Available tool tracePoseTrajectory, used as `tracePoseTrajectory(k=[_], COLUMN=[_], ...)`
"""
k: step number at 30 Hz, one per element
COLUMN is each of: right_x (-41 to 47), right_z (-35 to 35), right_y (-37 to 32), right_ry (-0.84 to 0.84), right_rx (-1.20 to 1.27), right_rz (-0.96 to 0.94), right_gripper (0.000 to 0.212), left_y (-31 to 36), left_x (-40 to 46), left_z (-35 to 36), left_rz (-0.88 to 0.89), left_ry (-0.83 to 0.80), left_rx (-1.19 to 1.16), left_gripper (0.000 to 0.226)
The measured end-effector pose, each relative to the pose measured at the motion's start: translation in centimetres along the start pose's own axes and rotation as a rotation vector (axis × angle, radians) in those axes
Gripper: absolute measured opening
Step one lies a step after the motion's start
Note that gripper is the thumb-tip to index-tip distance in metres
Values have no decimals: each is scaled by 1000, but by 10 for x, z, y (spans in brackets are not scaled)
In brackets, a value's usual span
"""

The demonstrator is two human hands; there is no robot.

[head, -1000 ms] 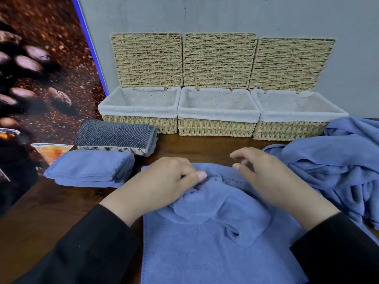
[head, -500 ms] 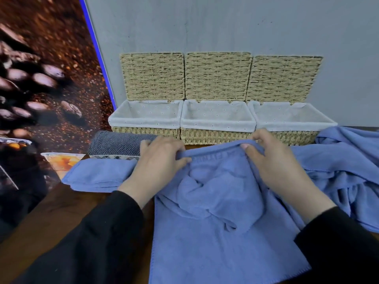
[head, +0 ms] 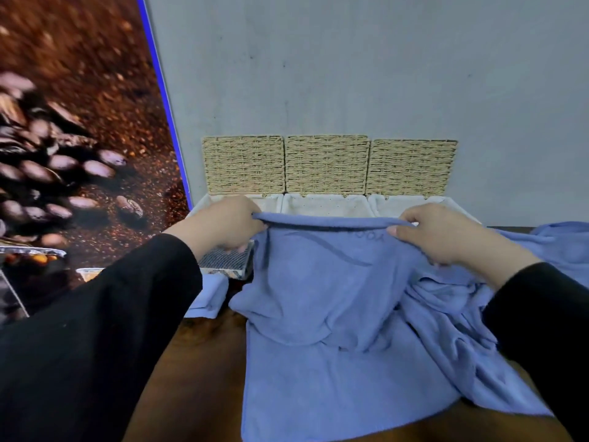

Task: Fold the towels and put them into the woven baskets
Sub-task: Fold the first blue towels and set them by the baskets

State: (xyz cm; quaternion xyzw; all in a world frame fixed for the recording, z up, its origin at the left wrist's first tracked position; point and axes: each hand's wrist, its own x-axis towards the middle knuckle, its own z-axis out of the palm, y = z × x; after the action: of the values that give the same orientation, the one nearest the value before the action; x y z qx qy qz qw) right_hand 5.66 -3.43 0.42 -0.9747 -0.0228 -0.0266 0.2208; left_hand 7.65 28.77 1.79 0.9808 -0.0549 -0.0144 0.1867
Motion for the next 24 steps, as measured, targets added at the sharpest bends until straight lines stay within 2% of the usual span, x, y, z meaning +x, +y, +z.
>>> tracePoseTrajectory(k=[1, 3, 5, 7, 10, 12, 14, 17, 18, 21, 24], right_x=[4, 13, 22, 20, -10, -41, -71, -102, -109, -124, -128], right_z=[-4, -14, -26, -35, -24, 2, 39, 94, 107, 131, 136], right_y=[-5, -20, -34, -39, -28, -10, 15, 52, 61, 70, 66], right_ry=[17, 107, 286, 433, 553, 495, 345, 64, 5, -36, -40], right_rx=[106, 529, 888, 961, 685, 593, 542, 463, 437, 365, 399], right_rz=[21, 42, -40, -172, -281, -288, -269, -191, -168, -195, -225], right_gripper=[29, 15, 5, 10, 11, 8, 8, 11, 15, 17, 19], left_y=[4, 14, 27, 34, 30, 14, -5, -33, -41, -56, -63], left_x=[1, 6, 8, 3, -21, -47, -76, -115, -124, -131, -121], left_z=[-2, -8, -22, -30, -15, 18, 60, 126, 143, 165, 163], left_rz=[-71, -139, -77, 45, 168, 200, 194, 154, 155, 198, 212], left_ry=[-15, 83, 286, 480, 632, 620, 532, 199, 132, 107, 106], left_rx=[-125, -546, -955, -1081, -907, -690, -502, -455, -414, -300, -277], left_gripper=[26, 20, 19, 24, 30, 26, 19, 19, 19, 18, 15])
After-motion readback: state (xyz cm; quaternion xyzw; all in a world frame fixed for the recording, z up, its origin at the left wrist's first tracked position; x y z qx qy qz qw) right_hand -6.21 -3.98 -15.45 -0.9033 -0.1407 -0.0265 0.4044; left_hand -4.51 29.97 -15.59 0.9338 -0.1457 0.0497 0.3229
